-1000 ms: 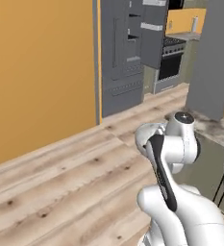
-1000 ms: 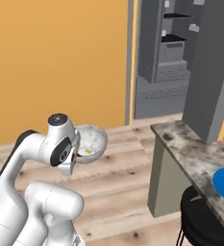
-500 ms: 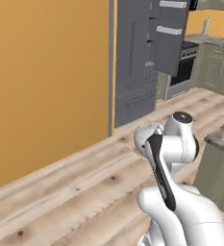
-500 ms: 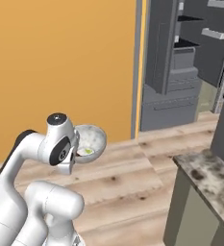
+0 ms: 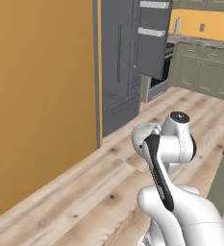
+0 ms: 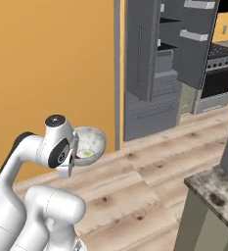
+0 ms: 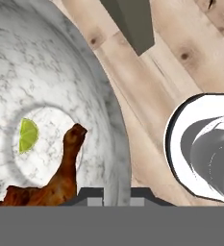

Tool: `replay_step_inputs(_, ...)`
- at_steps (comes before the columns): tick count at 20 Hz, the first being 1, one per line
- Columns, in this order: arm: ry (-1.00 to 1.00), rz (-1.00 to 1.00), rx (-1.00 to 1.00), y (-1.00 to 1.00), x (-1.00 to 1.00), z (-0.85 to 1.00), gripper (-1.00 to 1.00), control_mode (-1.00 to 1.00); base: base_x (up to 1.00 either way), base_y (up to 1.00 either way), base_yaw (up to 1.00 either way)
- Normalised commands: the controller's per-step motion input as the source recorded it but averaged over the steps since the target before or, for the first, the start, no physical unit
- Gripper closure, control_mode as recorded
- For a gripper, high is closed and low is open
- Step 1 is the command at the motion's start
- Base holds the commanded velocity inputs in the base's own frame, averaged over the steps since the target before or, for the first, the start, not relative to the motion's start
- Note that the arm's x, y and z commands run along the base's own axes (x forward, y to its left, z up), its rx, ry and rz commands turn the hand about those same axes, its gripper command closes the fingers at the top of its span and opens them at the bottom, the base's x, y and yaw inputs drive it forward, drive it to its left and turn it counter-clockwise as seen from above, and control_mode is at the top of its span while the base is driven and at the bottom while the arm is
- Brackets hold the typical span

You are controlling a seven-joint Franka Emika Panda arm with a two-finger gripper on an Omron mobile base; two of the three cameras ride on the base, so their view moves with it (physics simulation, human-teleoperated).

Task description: Pick the chicken drumstick and lemon wedge from their plates and place them in the bowl. Then put the bowl in the fridge.

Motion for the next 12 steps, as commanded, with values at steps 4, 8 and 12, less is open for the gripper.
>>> replay_step_inputs(4, 0.00, 0.00, 0.00, 0.00, 0.00, 0.00, 1.00, 1.00, 0.58, 0.35, -0.47)
replay_step_inputs(8, 0.00, 0.00, 0.00, 0.00, 0.00, 0.00, 1.00, 1.00, 0.59, 0.35, -0.47)
replay_step_inputs(12, 0.00, 0.00, 0.00, 0.00, 0.00, 0.00, 1.00, 1.00, 0.61, 0.34, -0.45)
